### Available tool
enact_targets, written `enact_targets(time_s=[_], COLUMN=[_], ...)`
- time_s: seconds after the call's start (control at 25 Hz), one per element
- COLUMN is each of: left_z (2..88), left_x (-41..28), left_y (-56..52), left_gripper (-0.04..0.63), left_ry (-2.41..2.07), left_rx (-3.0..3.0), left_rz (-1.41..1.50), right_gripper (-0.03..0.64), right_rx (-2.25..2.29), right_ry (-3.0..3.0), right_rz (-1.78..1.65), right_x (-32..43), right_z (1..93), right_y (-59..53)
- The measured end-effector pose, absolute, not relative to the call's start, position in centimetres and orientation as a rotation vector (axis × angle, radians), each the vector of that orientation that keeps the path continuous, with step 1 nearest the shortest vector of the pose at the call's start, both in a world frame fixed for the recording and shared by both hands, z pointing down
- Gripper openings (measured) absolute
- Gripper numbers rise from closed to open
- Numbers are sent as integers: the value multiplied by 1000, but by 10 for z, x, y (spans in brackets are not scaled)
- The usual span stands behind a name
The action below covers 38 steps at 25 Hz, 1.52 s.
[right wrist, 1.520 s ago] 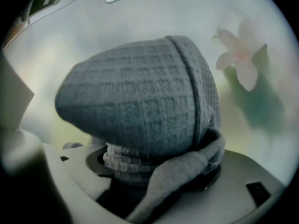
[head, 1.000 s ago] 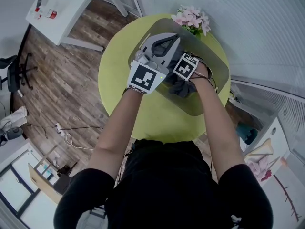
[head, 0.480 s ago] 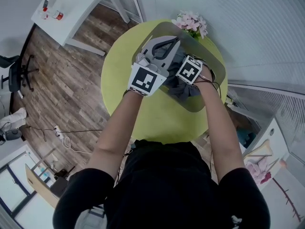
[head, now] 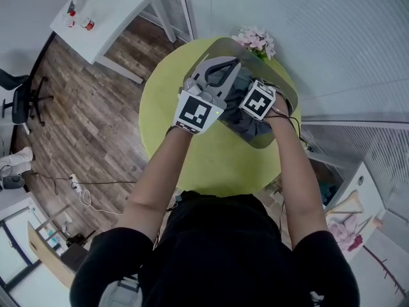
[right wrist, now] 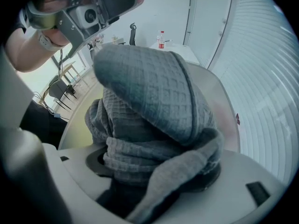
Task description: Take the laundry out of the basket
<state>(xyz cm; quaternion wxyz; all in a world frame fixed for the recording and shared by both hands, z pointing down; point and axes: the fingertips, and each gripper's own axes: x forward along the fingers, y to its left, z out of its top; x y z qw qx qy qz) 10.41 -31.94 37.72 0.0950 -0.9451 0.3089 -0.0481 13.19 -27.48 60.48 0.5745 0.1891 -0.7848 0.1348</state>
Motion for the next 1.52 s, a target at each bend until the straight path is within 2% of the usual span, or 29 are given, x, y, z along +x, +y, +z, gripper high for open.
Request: enact_targets(time_s=[0.68,1.16,1.52], left_z=[313,301,308], left_x=[71,21,-44], left_y=[-277,-247,-223], left_gripper=[9,9,9], left_ry=[974,1060,1176], left_rx=[-2702,-2639,-2596], left_rz=[-74,-92,-142], right_gripper=[376,377,377], right_rx=[474,348,257], right_ry=[-1914,-1946,-1965], right_rz=[174,95,64], right_x=[97,32,-31], right_z=[490,480,487], right_y=[-252,-209,-179])
